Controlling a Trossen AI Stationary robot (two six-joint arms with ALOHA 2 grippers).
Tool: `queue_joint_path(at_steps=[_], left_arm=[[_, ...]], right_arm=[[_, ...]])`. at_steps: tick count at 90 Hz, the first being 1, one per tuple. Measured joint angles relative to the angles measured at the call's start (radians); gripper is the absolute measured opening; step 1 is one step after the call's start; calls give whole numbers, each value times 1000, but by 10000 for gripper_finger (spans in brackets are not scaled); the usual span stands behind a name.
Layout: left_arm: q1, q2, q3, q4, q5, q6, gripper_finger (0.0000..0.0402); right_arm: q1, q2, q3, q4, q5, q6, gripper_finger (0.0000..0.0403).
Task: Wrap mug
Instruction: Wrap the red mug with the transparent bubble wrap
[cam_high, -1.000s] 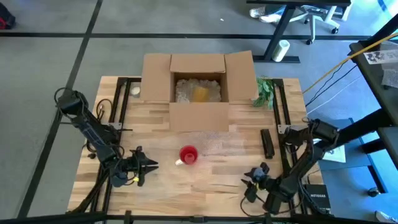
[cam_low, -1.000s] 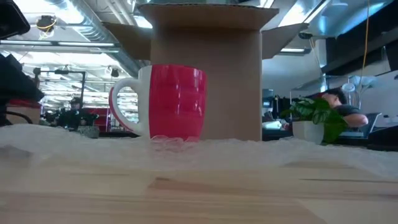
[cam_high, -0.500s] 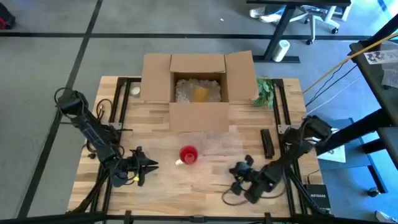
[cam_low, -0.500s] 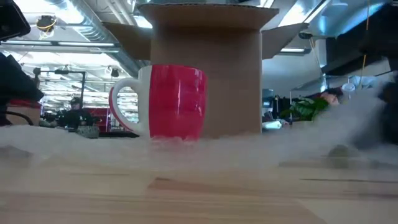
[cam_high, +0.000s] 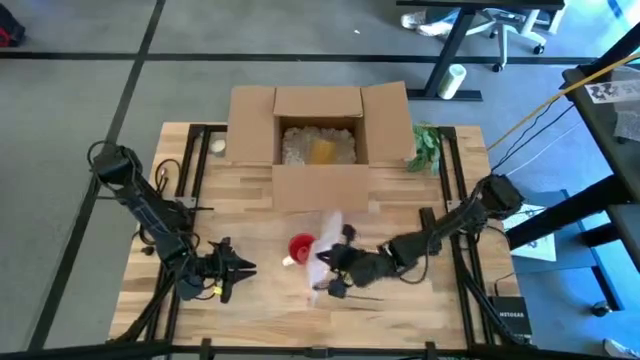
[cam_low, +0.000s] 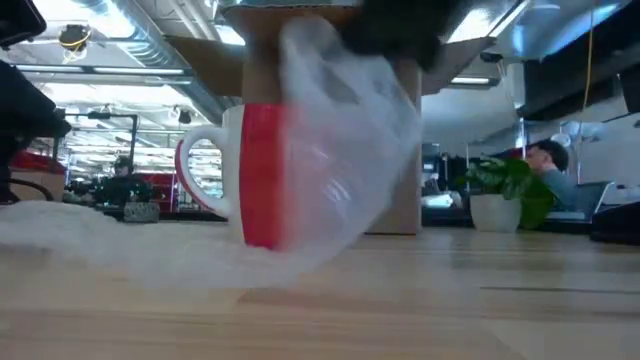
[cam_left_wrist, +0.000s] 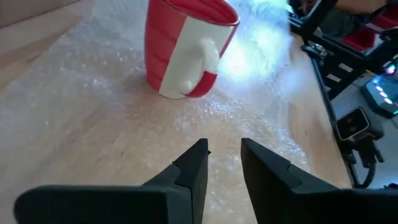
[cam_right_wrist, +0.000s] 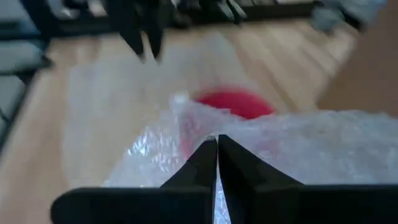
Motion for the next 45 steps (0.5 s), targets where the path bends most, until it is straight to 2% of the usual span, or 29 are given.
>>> queue_joint_path(at_steps=[15, 29, 36, 45], left_arm=[[0, 0, 0, 7, 0, 1, 78], [-1, 0, 0, 25, 0, 20, 78], [-2, 0, 0, 27, 0, 18, 78], [-2, 0, 0, 26, 0, 10, 78]], right_arm=[[-95, 30, 79, 11, -251, -42, 0], [-162, 137, 150, -15, -498, -20, 0], [-180, 169, 185, -55, -552, -1, 0], [-184, 178, 231, -119, -568, 6, 0]])
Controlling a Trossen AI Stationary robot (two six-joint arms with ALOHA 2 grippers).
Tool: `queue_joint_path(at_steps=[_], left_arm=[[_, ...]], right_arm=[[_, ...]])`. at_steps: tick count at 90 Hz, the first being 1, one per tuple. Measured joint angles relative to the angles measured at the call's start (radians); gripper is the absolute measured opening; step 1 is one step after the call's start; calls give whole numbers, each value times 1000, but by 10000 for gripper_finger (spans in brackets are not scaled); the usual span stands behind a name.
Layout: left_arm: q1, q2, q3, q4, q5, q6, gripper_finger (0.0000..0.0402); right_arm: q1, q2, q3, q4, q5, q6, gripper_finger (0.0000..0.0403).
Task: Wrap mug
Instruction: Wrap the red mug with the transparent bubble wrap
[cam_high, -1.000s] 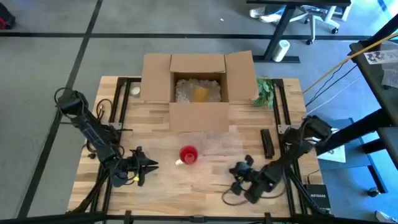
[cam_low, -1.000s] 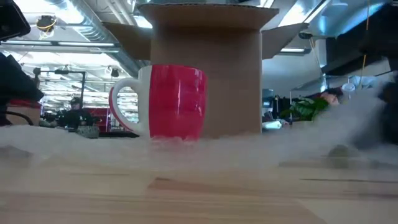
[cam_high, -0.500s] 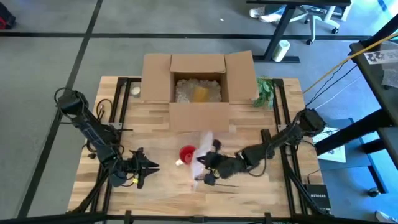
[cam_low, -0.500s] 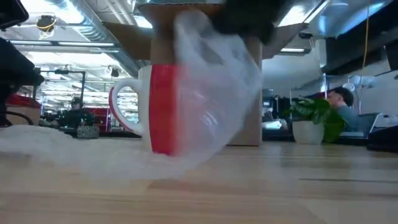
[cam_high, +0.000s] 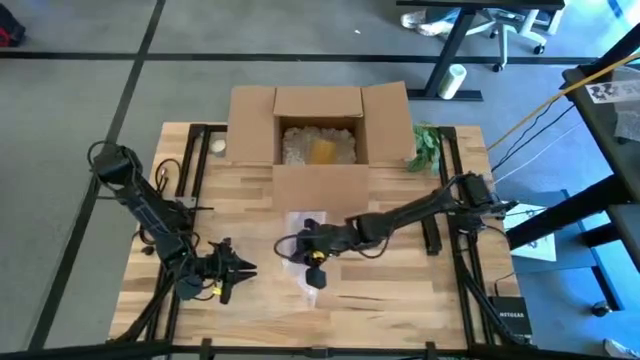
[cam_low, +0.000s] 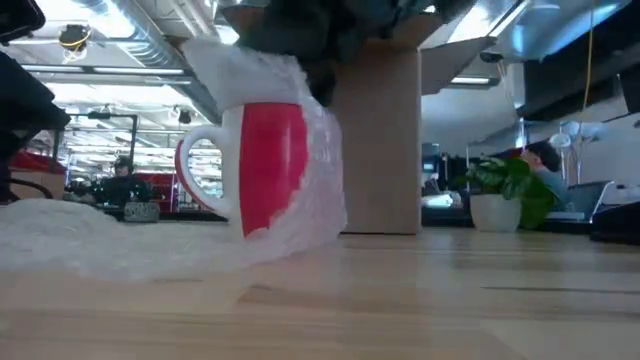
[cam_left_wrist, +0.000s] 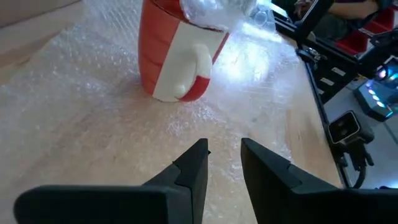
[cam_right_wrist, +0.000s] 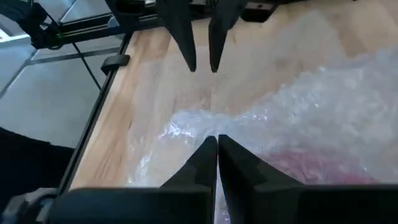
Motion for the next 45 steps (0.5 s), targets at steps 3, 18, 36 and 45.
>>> queue_joint_path(at_steps=[3, 18, 36, 45], left_arm=[[0, 0, 0, 0, 0, 1, 78], [-4, 0, 0, -2, 0, 17, 78], [-4, 0, 0, 0, 0, 12, 78], [-4, 0, 0, 0, 3, -8, 78]], right_arm=[[1, 0, 16, -18, -4, -3, 0], [3, 0, 73, -52, -91, -24, 11], [-5, 0, 89, -63, -82, -23, 64], [-11, 0, 90, -62, -83, -23, 92]])
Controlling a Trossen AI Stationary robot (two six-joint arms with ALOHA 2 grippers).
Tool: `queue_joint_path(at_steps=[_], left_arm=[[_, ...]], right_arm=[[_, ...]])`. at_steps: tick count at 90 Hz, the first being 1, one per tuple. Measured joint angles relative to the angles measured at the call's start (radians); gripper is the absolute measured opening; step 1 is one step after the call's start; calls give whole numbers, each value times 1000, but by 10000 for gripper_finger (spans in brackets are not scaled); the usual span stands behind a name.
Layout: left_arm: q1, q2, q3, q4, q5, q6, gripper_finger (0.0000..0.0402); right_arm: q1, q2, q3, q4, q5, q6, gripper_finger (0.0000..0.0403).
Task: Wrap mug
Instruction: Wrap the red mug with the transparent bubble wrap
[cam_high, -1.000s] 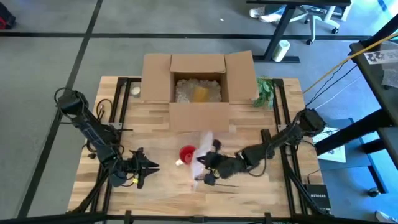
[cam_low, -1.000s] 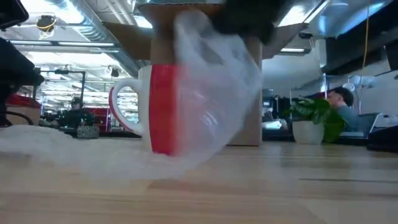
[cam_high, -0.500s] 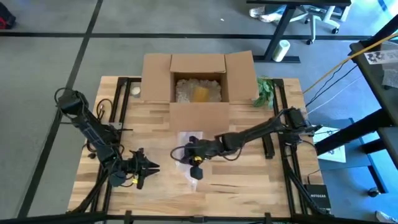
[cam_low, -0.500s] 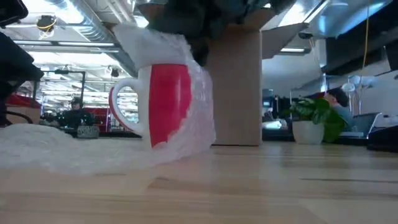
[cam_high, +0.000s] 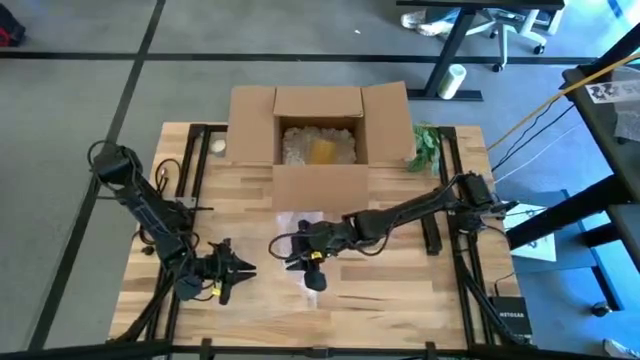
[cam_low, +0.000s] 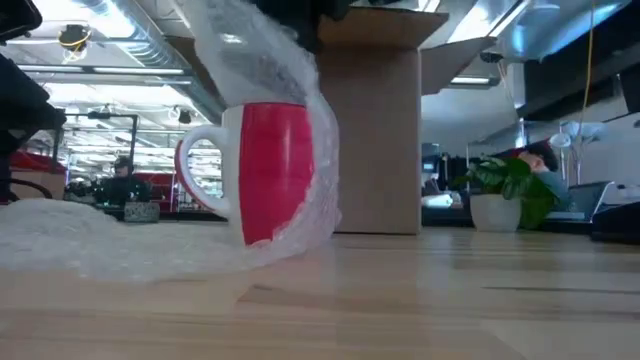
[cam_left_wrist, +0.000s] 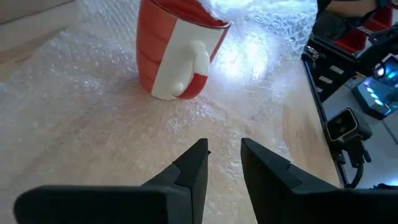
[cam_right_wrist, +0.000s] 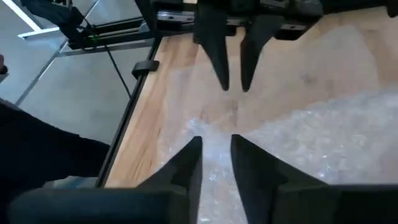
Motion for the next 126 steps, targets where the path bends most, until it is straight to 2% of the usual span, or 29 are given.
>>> queue_joint_path(at_steps=[11, 24, 33, 45, 50, 61, 78, 90, 104, 113, 126], left_arm=[[0, 0, 0, 0, 17, -2, 78], [0, 0, 0, -1, 20, 1, 78], [0, 0, 0, -1, 20, 1, 78], [0, 0, 0, -2, 20, 2, 78], [0, 0, 0, -2, 20, 4, 78], [0, 0, 0, -2, 20, 4, 78], [0, 0, 0, -1, 20, -8, 78], [-1, 0, 0, 38, 29, -24, 78], [-32, 0, 11, 71, 24, 29, 78], [-60, 0, 14, 64, -20, 36, 78], [-86, 0, 16, 44, -56, 19, 78]], right_arm=[[-1, -2, 0, -1, -3, -1, 112], [1, -13, 5, -16, 7, 0, 108], [2, -16, 43, -100, 31, -2, 83], [2, -17, 106, -230, 38, -27, 20], [2, -19, 125, -280, 51, -28, 7], [1, -19, 151, -384, 107, -15, 8], [-13, 19, 151, -466, 111, 27, 1], [-32, 33, 150, -478, 105, 38, 0], [-51, 52, 155, -487, 57, 54, 0], [-52, 89, 218, -585, 55, 53, 0], [-50, 196, 401, -752, 46, 18, 0]])
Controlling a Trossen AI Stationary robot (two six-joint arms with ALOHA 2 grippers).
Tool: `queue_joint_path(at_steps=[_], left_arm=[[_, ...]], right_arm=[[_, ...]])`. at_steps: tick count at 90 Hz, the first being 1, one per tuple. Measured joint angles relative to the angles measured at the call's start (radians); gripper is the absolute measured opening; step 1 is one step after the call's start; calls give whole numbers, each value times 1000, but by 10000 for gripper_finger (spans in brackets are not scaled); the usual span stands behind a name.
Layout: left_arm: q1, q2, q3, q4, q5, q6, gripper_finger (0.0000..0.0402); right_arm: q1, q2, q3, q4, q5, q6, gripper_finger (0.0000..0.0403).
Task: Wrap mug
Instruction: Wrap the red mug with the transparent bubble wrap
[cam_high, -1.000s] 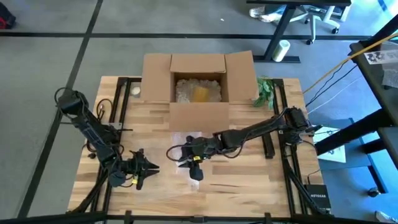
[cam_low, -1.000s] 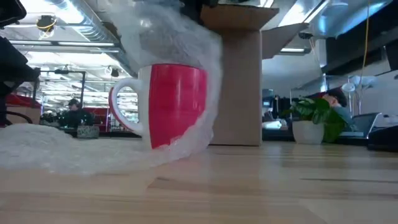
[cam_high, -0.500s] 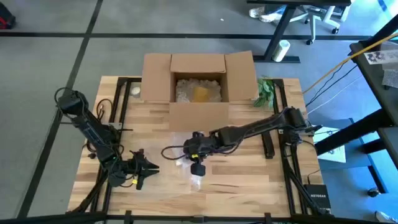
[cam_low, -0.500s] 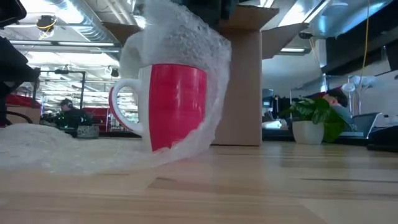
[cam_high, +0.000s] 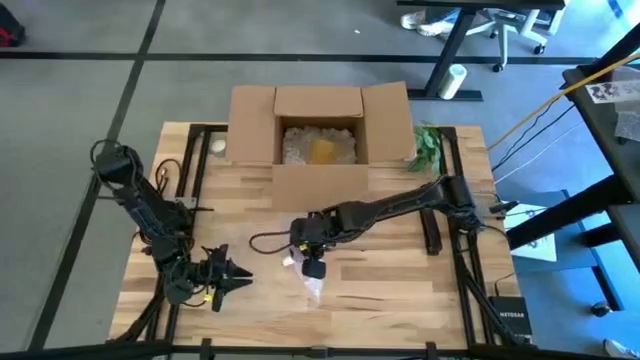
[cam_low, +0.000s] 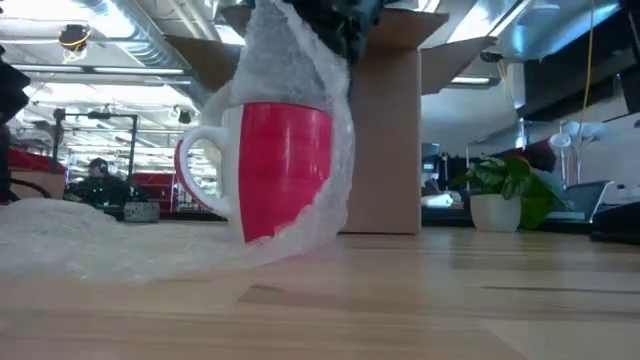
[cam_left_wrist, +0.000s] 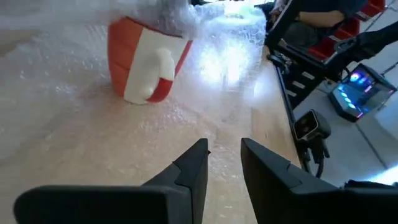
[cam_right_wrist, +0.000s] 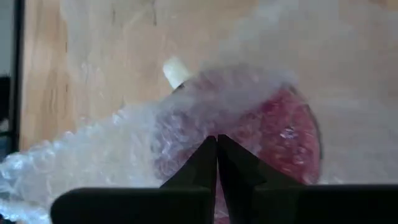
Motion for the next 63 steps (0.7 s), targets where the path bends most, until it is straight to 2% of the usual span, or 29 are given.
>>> queue_joint_path(at_steps=[16, 25, 33, 48, 63], left_arm=[[-9, 0, 0, -41, -3, -54, 78], [-16, 0, 0, -76, -3, -97, 78], [-22, 0, 0, -107, -3, -139, 78], [-27, 0, 0, -137, 9, -193, 78], [-26, 0, 0, -145, 22, -190, 78]], right_arm=[[-1, 176, 261, -223, -32, -40, 0], [-1, 267, 357, -294, -65, -67, 0], [-3, 313, 386, -325, -91, -80, 0], [-2, 325, 391, -350, -103, -103, 0], [9, 303, 385, -388, -226, -183, 0]])
